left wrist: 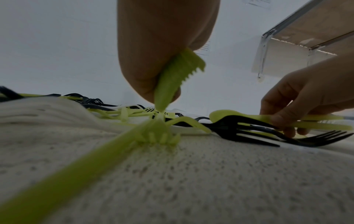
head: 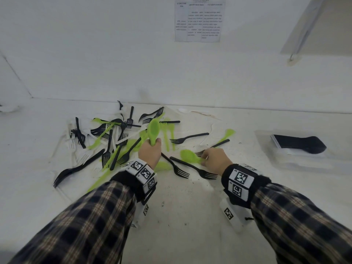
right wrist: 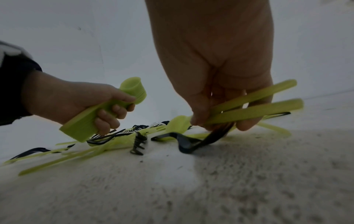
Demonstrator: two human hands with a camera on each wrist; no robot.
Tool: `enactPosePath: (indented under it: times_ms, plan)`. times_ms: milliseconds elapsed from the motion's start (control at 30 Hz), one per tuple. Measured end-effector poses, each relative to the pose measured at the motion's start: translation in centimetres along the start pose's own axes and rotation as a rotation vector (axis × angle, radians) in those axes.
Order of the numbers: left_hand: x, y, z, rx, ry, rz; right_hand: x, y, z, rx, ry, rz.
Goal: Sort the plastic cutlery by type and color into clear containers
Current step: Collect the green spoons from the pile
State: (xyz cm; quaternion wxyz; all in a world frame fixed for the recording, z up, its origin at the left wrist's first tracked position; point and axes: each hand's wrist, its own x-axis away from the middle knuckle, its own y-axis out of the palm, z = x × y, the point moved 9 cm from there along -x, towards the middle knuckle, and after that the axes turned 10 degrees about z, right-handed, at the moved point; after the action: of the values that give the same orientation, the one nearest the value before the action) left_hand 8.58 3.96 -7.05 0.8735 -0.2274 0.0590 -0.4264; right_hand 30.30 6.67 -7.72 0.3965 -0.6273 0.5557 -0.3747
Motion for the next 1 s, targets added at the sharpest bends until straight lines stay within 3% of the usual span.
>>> enactPosePath:
  times_ms: [167,333,533,833,1000]
  plan:
    - [0.4,-0.2,-0.1,0.024,-0.014,-0.002,-0.1,0.6,-0.2,-0.014,0.036,-0.055]
    - [0.8,-0.2,-0.4,0.041,-0.048,-0.008,-0.2,-0.4,0.4,0.094,0.030,0.014]
    - [0.8,-0.3,-0.8,0.051,-0.059,-0.004,0.1,0.7,0.4,0.202,-0.028,-0.142]
    - [0.1,-0.4,-0.6,0.013,-0.052,-0.039,0.5,1.2,-0.4,0.173,-0.061,-0.128]
    - [-0.5,-0.4,-0.3,0.003,-0.034,-0.073,0.3,1.4,-0.4,0.148,0.037,-0.074]
